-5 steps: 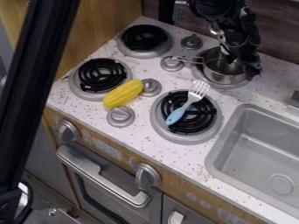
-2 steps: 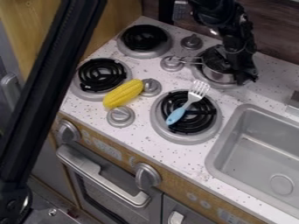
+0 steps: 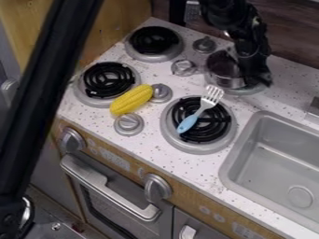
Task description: Move the pot into the left side of the heater
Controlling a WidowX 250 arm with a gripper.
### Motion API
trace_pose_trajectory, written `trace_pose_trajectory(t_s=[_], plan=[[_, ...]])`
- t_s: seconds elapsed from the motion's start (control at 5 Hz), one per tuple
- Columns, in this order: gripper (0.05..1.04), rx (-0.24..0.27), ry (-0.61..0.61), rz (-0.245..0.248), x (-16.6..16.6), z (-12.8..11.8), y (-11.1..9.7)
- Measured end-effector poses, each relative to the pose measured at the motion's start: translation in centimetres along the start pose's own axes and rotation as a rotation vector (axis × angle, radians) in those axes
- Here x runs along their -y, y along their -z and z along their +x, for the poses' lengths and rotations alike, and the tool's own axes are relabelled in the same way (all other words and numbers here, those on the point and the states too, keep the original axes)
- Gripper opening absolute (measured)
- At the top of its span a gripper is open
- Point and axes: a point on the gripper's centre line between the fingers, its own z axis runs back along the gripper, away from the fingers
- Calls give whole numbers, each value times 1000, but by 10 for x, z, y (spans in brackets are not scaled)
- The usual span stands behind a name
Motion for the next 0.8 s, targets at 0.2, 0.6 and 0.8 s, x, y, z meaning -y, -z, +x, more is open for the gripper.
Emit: trace_pose_trajectory(t_s=[0.2,0.6,0.8], plan=[[80,38,-122,71,-15,-1,-31],[79,-36,-385,284,-82,-32,-65],[79,-53,-479,349,-125,-50,-73]])
